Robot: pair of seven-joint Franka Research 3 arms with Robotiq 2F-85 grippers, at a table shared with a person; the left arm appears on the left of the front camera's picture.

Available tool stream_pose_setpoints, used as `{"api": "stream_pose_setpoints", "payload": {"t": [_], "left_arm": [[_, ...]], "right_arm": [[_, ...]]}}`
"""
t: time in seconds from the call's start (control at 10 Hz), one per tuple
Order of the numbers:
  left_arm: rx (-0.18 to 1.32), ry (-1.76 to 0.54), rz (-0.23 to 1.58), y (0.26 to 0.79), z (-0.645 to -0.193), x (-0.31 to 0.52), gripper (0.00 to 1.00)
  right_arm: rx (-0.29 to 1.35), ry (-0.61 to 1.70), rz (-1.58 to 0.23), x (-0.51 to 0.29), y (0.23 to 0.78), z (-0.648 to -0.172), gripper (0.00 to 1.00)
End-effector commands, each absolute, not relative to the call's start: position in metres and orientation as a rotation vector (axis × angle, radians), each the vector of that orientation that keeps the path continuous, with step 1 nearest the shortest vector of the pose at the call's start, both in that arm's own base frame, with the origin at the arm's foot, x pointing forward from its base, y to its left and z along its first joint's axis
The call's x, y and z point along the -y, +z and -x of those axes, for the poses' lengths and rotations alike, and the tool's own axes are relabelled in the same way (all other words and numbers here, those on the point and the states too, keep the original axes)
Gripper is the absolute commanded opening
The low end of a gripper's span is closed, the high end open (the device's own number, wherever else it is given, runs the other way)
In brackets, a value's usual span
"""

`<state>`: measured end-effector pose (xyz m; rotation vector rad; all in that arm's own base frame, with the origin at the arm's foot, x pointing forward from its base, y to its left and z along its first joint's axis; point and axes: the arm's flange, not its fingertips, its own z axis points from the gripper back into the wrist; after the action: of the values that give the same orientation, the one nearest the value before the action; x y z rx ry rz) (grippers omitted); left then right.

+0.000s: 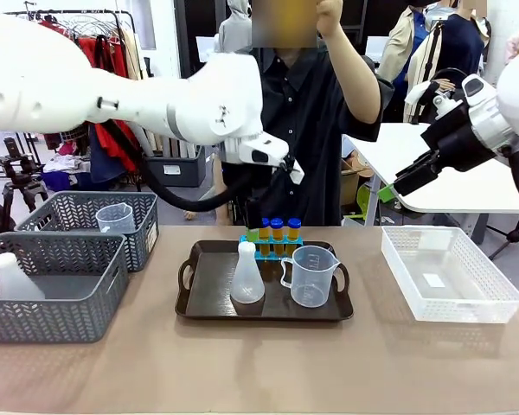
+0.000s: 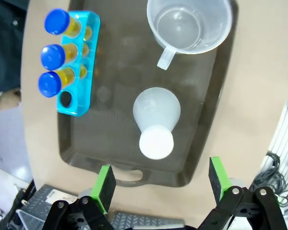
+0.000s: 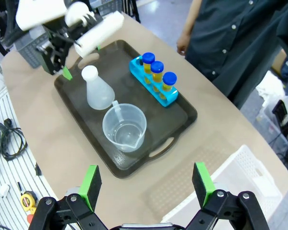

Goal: Prepare the laboratory tools.
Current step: Pick up one Small flask and place it on the Handle tray.

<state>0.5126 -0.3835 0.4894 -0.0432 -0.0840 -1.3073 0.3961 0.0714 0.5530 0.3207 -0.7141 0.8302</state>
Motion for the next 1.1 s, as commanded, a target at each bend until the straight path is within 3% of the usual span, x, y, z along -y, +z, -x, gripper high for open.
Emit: {"api": "stream_pose_setpoints", "payload": {"t": [0.0, 0.5, 1.0], "left_arm": [[0.122, -1.356, 0.153, 0.508, -0.501, 0.360, 1.00], [0.414, -1.292, 0.191, 0.582, -0.480, 0.296, 1.00], [0.597, -1.262, 0.264, 0.598, -0.463, 0.231, 1.00]], "right_arm": [[0.723, 0.831, -0.351, -0.071, 0.553, -0.397, 1.00], [0.723, 0.831, -0.351, -0.071, 0.553, -0.397, 1.00], [0.723, 0.831, -0.351, -0.071, 0.553, -0.397, 1.00]]}}
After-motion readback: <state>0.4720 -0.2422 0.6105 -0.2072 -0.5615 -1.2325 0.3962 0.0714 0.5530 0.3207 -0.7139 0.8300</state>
